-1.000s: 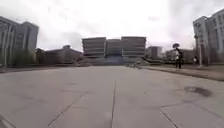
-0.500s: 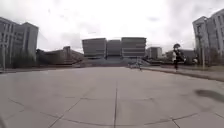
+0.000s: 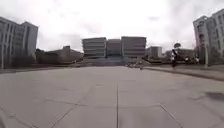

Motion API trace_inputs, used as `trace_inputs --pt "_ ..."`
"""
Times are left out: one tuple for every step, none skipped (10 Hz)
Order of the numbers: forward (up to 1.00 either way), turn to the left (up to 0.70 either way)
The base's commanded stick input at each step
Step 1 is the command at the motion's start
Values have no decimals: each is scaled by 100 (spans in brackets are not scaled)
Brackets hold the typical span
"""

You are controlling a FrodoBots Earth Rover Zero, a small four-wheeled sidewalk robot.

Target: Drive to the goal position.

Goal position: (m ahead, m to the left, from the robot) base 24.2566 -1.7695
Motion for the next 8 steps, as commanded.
trace_inputs --pt "70 2" --pt "70 2" --pt "70 2" --pt "70 2" --pt "70 2" --pt "70 2" --pt "70 2" --pt "70 2"
